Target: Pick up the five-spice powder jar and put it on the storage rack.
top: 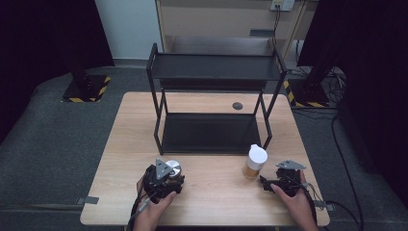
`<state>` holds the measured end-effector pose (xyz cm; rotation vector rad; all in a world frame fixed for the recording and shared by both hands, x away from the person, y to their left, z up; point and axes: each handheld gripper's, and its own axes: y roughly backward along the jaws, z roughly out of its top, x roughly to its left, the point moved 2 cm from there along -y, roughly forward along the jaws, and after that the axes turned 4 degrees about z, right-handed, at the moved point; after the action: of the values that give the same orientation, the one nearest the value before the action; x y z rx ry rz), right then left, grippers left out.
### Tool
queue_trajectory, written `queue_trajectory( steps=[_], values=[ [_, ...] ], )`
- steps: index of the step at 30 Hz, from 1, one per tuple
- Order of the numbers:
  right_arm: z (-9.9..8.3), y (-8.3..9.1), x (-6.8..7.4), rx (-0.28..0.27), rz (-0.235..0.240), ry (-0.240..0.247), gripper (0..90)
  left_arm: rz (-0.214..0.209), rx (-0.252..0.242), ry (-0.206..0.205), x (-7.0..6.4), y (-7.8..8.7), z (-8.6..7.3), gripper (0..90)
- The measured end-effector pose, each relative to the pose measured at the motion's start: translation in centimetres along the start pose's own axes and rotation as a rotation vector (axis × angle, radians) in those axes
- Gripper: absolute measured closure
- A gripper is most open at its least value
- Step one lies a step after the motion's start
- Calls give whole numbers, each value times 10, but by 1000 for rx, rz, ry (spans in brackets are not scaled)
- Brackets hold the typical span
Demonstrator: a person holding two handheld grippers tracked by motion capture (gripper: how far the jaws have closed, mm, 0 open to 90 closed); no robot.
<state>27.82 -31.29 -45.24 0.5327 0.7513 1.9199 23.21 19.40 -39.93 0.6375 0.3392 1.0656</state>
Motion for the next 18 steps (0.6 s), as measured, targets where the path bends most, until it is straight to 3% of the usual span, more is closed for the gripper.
queue_trajectory(
  steps=[18],
  values=[
    [0,0,0,0,0,0,17,-11,20,-23,-2,-27,22,300]
  ],
)
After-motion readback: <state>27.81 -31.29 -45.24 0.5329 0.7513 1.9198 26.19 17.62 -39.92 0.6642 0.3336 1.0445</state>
